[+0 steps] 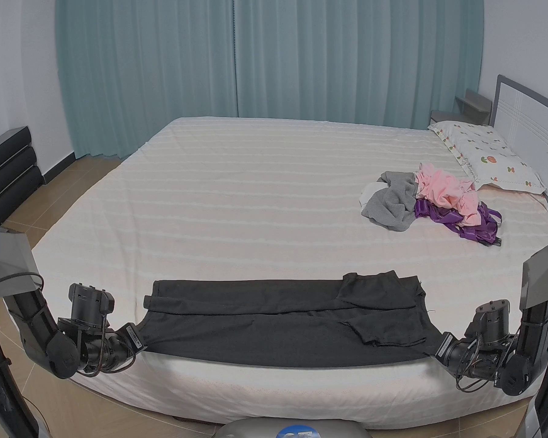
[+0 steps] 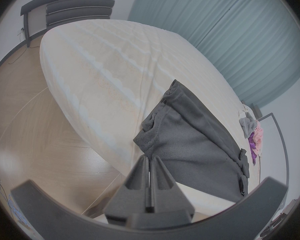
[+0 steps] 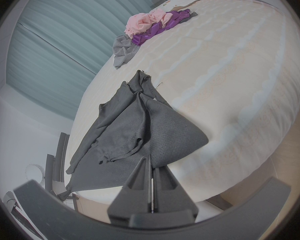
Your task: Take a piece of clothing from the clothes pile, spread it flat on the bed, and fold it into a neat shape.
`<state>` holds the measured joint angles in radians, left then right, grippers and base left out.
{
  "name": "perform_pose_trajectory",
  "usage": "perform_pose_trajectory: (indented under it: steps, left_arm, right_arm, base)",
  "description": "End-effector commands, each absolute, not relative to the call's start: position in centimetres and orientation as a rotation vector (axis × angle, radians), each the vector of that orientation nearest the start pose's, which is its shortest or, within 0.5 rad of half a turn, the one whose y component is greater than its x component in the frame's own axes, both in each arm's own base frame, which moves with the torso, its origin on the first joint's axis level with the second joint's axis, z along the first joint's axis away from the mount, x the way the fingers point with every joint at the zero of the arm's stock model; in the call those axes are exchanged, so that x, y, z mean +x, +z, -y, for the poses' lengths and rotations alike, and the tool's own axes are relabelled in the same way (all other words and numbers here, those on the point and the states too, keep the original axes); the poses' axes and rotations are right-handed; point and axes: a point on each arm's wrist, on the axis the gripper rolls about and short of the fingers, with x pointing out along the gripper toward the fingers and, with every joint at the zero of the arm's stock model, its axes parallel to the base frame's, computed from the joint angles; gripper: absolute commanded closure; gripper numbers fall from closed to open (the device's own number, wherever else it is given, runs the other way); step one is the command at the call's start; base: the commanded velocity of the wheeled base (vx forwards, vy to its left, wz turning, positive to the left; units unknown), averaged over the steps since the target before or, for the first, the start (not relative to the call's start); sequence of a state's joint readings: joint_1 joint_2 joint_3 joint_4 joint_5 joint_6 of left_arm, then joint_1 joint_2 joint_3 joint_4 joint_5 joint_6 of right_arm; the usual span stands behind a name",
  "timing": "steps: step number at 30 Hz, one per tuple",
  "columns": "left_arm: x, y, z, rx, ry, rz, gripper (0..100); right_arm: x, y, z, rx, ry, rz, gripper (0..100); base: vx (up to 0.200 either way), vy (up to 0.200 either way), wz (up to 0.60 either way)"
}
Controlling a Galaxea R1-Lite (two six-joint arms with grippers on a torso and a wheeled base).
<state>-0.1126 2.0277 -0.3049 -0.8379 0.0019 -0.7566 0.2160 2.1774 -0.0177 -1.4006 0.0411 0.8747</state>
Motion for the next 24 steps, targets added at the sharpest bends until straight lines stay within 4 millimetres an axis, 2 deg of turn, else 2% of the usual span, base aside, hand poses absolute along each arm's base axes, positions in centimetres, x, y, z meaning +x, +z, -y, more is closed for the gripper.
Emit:
perform_pose_trajectory:
  steps: [1, 3, 4, 8, 11, 12, 13, 14, 16, 19, 24]
  left_arm:
    - [24.4, 0.4, 2.8, -0.653, 0.234, -0.889, 100]
    - [24.3, 0.4, 3.1, -0.651, 0.222, -0.897, 100]
    - [24.2, 0.3, 3.2, -0.648, 0.219, -0.901, 0]
    - [24.4, 0.4, 3.3, -0.652, 0.214, -0.897, 0]
    - [24.5, 0.7, 3.3, -0.659, 0.211, -0.88, 0]
    - [24.5, 1.3, 3.1, -0.666, 0.207, -0.857, 0]
    - [24.5, 1.3, 3.1, -0.666, 0.207, -0.857, 0]
    - [24.6, 2.2, 2.9, -0.678, 0.198, -0.818, 0]
    - [24.6, 3.2, 2.8, -0.686, 0.181, -0.769, 0]
    - [24.5, 4.5, 2.8, -0.696, 0.159, -0.717, 0]
    - [25.4, 5.1, 2.7, -0.75, 0.174, -0.675, 0]
  right_arm:
    - [20.1, -1.4, -4.5, 0.751, -0.114, -0.838, 100]
    - [20.1, -1.5, -4.5, 0.748, -0.113, -0.839, 100]
    - [20.2, -1.5, -4.5, 0.75, -0.11, -0.836, 0]
    - [20.3, -0.9, -4.4, 0.76, -0.104, -0.801, 0]
    - [20.5, 0.6, -3.8, 0.778, -0.093, -0.72, 0]
    - [20.5, 1.5, -3.4, 0.783, -0.092, -0.676, 0]
    - [20.5, 1.5, -3.4, 0.783, -0.092, -0.676, 0]
    - [20.6, 2.4, -2.9, 0.785, -0.087, -0.626, 0]
    - [20.7, 3.1, -2.5, 0.79, -0.09, -0.585, 0]
    - [20.8, 3.5, -2.4, 0.793, -0.078, -0.553, 0]
    - [21.1, 4.2, -2.3, 0.789, -0.056, -0.519, 0]
  base:
    - [0.0, 0.0, 0.0]
    - [0.0, 0.0, 0.0]
    - [0.0, 0.0, 0.0]
    - [0.0, 0.0, 0.0]
    - [0.0, 0.0, 0.0]
    - [0.0, 0.0, 0.0]
    - [0.0, 0.0, 0.0]
    - [0.0, 0.0, 0.0]
    - [0.0, 0.0, 0.0]
    - [0.0, 0.0, 0.0]
    - [0.0, 0.0, 0.0]
